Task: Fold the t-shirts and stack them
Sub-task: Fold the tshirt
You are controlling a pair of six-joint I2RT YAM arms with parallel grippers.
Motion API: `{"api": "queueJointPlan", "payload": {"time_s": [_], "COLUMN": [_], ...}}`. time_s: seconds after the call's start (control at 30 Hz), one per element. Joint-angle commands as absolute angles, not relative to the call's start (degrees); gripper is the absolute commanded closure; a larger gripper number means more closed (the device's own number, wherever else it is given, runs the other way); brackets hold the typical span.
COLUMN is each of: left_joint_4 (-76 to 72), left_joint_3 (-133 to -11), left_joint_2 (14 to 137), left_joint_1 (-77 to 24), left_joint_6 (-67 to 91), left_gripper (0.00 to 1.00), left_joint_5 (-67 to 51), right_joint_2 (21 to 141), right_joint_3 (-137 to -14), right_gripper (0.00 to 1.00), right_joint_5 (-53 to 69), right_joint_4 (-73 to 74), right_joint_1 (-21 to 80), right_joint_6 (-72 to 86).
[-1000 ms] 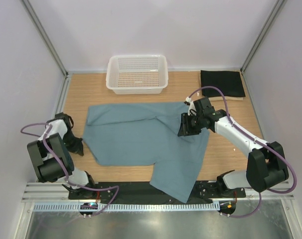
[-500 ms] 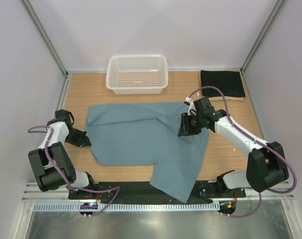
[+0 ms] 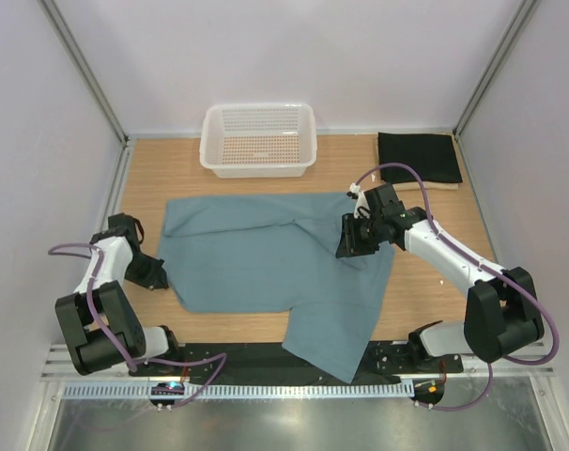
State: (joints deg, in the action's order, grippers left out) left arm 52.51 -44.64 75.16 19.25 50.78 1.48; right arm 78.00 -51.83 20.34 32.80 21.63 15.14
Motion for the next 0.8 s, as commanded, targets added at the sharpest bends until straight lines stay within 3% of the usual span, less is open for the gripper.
{"api": "queueJointPlan", "payload": {"time_s": [0.0,0.77], "left_joint_4": [53.0,45.8], "left_joint_3": [-43.1,-43.7], "left_joint_2": [76.4,83.7], "left_joint_1": [19.0,17.4], "left_joint_6": [51.7,51.1], "left_gripper": [1.00,1.00], "left_joint_5": [2.0,-2.2], "right_joint_2": [77.8,77.4], "right_joint_3": [-52.3,-51.6], "right_gripper": [0.63,0.64], "right_joint_5": [21.1,21.1], "right_joint_4": [31.2,30.8], "right_joint_1": [21.4,21.4], "right_joint_6": [14.8,15.3]}}
